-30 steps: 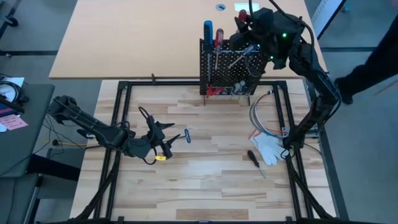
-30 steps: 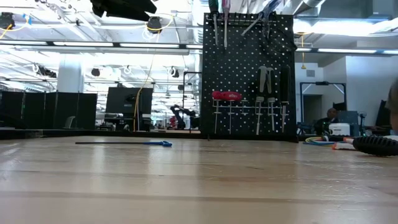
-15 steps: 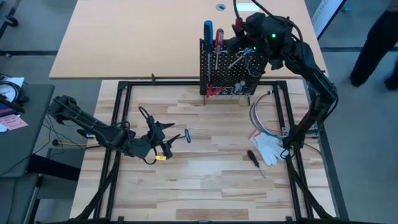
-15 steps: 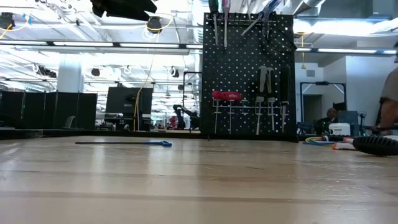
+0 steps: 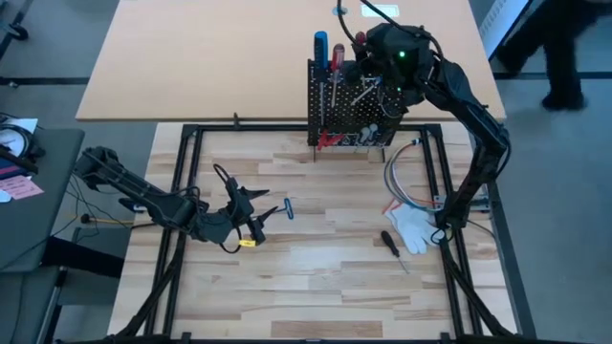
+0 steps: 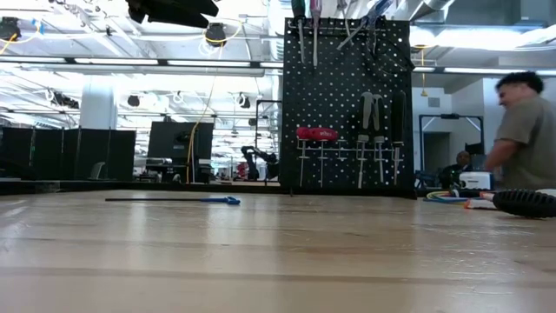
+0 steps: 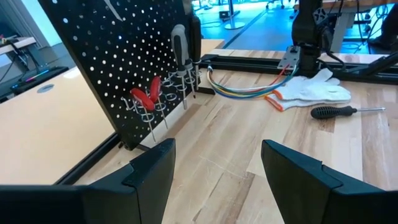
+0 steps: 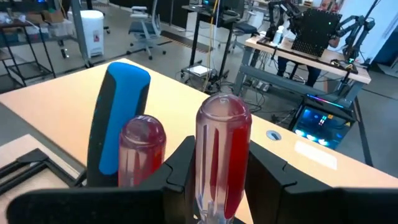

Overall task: Hang tools onto peg board
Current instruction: Adjust the transparent screwdrivers on the pegboard

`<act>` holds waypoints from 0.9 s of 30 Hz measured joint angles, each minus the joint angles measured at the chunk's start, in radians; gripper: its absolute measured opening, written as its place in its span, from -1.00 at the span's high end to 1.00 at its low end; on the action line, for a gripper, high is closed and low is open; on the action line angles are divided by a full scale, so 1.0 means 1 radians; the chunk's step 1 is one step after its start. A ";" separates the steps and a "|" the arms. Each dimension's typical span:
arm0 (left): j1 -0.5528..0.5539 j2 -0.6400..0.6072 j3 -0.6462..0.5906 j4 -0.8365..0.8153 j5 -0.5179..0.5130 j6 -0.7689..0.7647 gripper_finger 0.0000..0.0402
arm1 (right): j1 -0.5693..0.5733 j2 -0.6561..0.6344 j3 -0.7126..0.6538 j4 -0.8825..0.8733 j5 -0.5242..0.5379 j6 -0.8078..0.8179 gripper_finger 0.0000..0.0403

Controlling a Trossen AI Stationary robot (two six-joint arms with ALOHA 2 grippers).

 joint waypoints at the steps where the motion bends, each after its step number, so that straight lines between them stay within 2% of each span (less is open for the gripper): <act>1: 0.000 0.000 0.000 0.000 0.000 0.000 -0.17 | -0.003 0.001 0.000 -0.004 0.000 0.000 0.49; 23: -0.002 0.000 0.000 0.009 0.000 0.000 -0.17 | -0.023 0.000 -0.018 -0.128 0.003 0.016 0.49; 27: -0.002 0.000 0.000 0.009 0.000 0.000 -0.17 | -0.024 0.000 -0.018 -0.126 0.005 0.010 0.39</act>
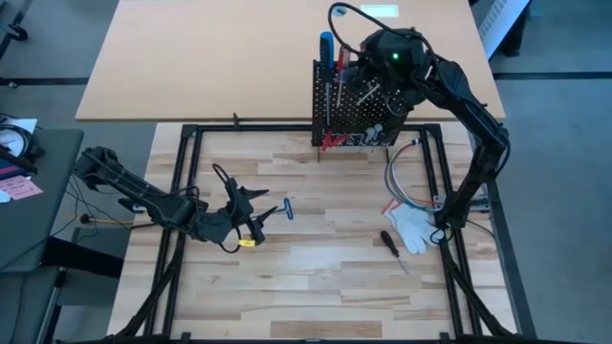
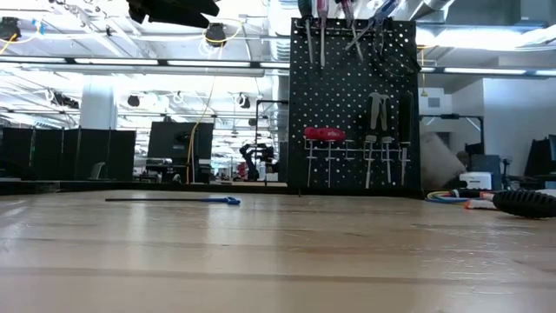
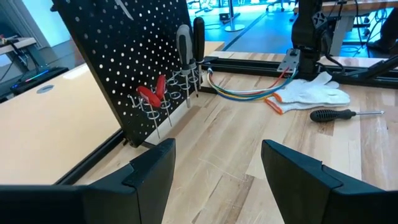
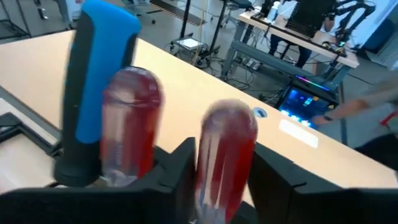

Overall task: Hang tools onto peg board
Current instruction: Adjust the transparent screwdrivers on the pegboard

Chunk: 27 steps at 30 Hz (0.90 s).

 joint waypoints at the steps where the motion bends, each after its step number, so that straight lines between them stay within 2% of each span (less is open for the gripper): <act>1: 0.000 0.000 0.000 0.000 0.000 0.000 -0.17 | 0.000 0.000 0.000 -0.002 0.004 -0.002 0.34; 7: 0.000 0.000 0.000 -0.001 0.000 0.000 -0.17 | -0.002 -0.003 0.000 -0.007 0.011 -0.048 -0.01; 10: 0.000 0.000 0.000 0.000 0.000 0.000 -0.17 | 0.007 -0.003 0.000 0.007 0.010 -0.093 -0.10; 20: 0.000 0.000 0.000 -0.001 0.000 0.000 -0.17 | 0.079 -0.118 0.001 -0.017 0.049 -0.168 -0.13; 23: 0.000 0.000 0.000 -0.001 0.000 0.000 -0.17 | 0.096 -0.167 0.001 -0.114 0.088 -0.113 -0.13; 27: 0.000 0.000 0.000 0.002 0.000 0.000 -0.17 | 0.074 -0.221 0.001 -0.314 0.077 0.061 -0.13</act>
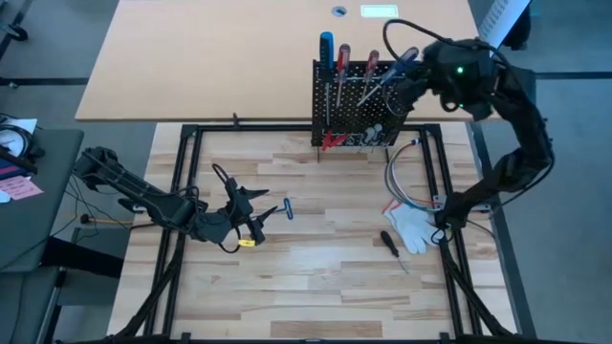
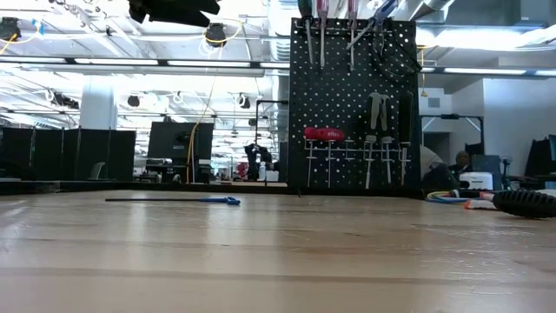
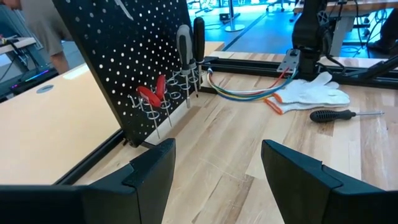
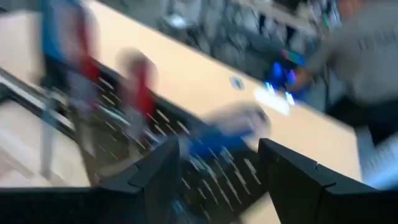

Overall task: Hang tools onto peg board
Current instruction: Adjust the transparent screwdrivers on the pegboard

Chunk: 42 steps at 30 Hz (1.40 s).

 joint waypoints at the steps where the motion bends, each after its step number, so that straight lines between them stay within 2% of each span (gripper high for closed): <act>1: 0.000 0.000 0.000 0.004 0.000 0.000 -0.17 | -0.016 -0.008 0.000 -0.051 -0.001 0.040 -0.13; 6: 0.000 0.000 0.000 0.010 0.000 0.000 -0.17 | -0.112 -0.009 0.000 -0.209 -0.024 0.166 -0.13; 11: 0.000 0.000 0.000 0.018 0.000 0.000 -0.17 | -0.196 0.025 0.000 -0.209 -0.026 0.159 -0.12; 16: 0.000 0.000 0.000 0.017 0.000 0.000 -0.17 | -0.236 0.069 -0.001 -0.155 -0.027 0.100 -0.02; 23: 0.000 0.000 0.000 0.017 0.000 0.011 -0.17 | -0.194 0.083 -0.001 -0.011 -0.028 -0.013 0.15; 27: 0.000 0.000 0.000 0.017 0.000 0.011 -0.17 | -0.168 0.082 -0.001 0.028 -0.029 -0.023 0.21; 37: 0.000 0.000 0.000 0.016 0.000 0.010 -0.17 | -0.126 0.068 -0.001 0.058 -0.022 -0.093 0.23; 42: 0.000 0.000 0.000 0.016 0.000 0.010 -0.17 | -0.048 0.013 0.000 0.062 -0.015 -0.135 0.23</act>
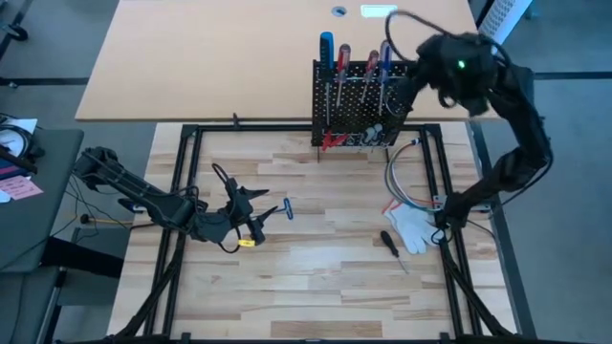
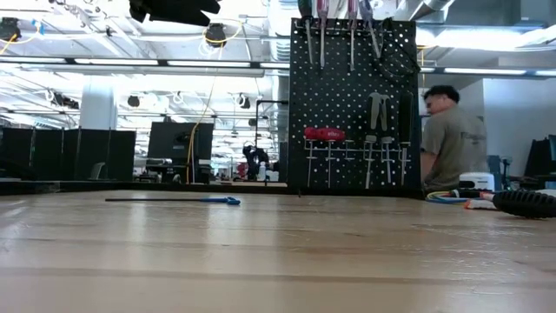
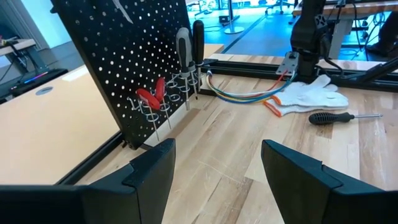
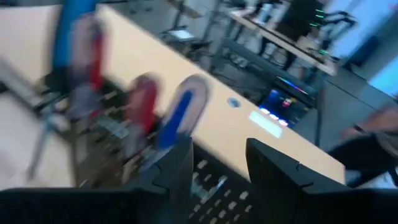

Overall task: Hang tools onto peg board
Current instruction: Adjust the transparent screwdrivers on the pegboard, then hang the blue pick tool on the peg board

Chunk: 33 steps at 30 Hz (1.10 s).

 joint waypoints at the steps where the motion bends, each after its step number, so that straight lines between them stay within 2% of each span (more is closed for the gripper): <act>1: 0.000 0.000 0.000 0.000 0.000 0.000 -0.17 | 0.027 -0.010 0.000 -0.020 0.001 -0.001 0.23; 6: -0.012 0.000 0.000 -0.002 0.000 0.001 -0.17 | 0.241 -0.032 -0.002 -0.213 0.014 0.075 0.26; 9: -0.025 0.000 0.000 -0.003 0.000 0.005 -0.17 | 0.423 -0.044 -0.068 -0.329 0.097 0.189 0.31; 14: -0.058 0.000 0.000 -0.040 0.000 0.003 -0.17 | 0.748 -0.137 -0.373 -0.276 0.164 0.323 0.40; 19: -0.088 0.000 -0.047 -0.096 0.001 -0.107 -0.17 | 1.018 -0.231 -0.782 -0.228 0.227 0.727 0.41; 21: -0.088 0.001 -0.094 -0.101 0.046 -0.169 -0.17 | 1.107 -0.252 -0.957 -0.134 0.230 0.875 0.41; 24: -0.050 0.001 -0.160 -0.095 0.188 -0.279 -0.14 | 1.209 -0.249 -1.200 0.119 0.229 0.986 0.41; 27: 0.026 0.002 -0.196 -0.088 0.312 -0.352 -0.09 | 1.253 -0.201 -1.403 0.444 0.230 0.979 0.41; 29: 0.084 0.002 -0.203 -0.073 0.373 -0.348 -0.05 | 1.257 -0.148 -1.507 0.683 0.229 0.954 0.41; 33: 0.218 0.016 -0.203 -0.056 0.516 -0.280 0.01 | 1.236 -0.013 -1.623 1.114 0.230 0.859 0.41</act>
